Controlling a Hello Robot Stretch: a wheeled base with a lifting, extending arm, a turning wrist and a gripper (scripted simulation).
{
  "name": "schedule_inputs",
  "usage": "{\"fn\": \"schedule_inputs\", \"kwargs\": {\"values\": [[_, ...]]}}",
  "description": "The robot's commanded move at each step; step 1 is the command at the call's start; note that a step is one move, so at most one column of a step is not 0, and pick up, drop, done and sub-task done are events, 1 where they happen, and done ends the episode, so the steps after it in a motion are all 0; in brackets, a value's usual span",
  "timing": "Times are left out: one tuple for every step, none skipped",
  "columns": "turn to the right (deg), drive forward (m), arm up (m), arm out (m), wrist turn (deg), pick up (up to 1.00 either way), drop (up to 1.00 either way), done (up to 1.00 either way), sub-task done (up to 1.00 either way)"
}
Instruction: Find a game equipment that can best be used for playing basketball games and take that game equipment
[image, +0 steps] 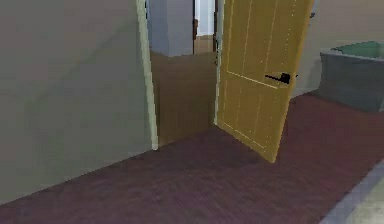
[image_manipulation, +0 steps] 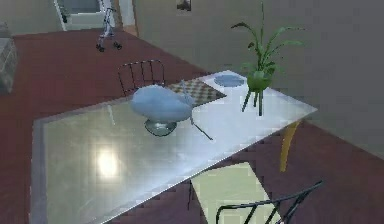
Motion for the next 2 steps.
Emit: {"fn": "schedule_inputs", "kwargs": {"values": [[0.0, 1.00, 0.00, 0.00, 0.0, 0.00, 0.00, 0.00, 0.00], [0.0, 0.95, 0.00, 0.00, 0.0, 0.00, 0.00, 0.00, 0.00]]}}
